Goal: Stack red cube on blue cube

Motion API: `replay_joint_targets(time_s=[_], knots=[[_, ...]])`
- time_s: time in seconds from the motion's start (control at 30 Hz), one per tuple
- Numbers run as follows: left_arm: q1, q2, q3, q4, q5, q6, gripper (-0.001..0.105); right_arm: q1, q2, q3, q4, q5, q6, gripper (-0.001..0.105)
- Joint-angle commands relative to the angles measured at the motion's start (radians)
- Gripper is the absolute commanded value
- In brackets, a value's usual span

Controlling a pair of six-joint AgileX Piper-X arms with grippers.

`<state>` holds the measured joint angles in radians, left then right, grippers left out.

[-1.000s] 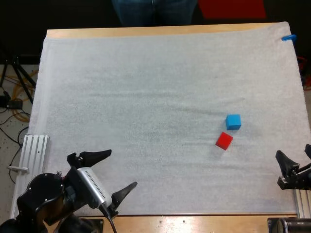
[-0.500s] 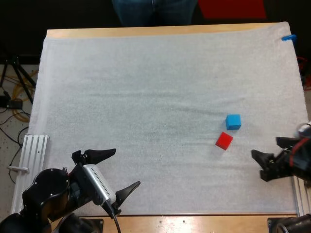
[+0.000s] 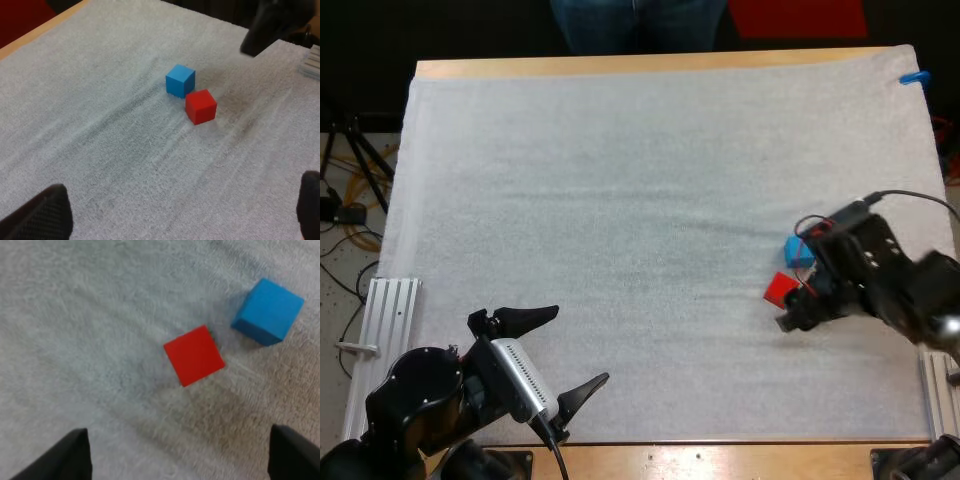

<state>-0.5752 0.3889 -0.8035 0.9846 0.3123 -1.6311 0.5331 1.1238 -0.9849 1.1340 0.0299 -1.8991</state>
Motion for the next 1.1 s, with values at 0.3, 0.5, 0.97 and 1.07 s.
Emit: replay_joint_targets(time_s=[0.3, 0.5, 0.97, 1.07], knots=[[-0.003, 0.001, -0.005, -0.012, 0.006, -0.001, 0.087, 0.000, 0.229, -0.028, -0.076, 0.041, -0.020, 0.069], [-0.003, 0.001, -0.005, -0.012, 0.006, -0.001, 0.087, 0.000, 0.331, -0.028, -0.110, 0.041, -0.020, 0.069], [-0.003, 0.001, -0.005, -0.012, 0.006, -0.001, 0.087, -0.009, 0.499, -0.028, -0.200, 0.041, -0.027, 0.069], [-0.003, 0.001, -0.005, -0.012, 0.006, -0.003, 0.087, -0.010, 0.527, -0.028, -0.200, 0.041, -0.029, 0.069]])
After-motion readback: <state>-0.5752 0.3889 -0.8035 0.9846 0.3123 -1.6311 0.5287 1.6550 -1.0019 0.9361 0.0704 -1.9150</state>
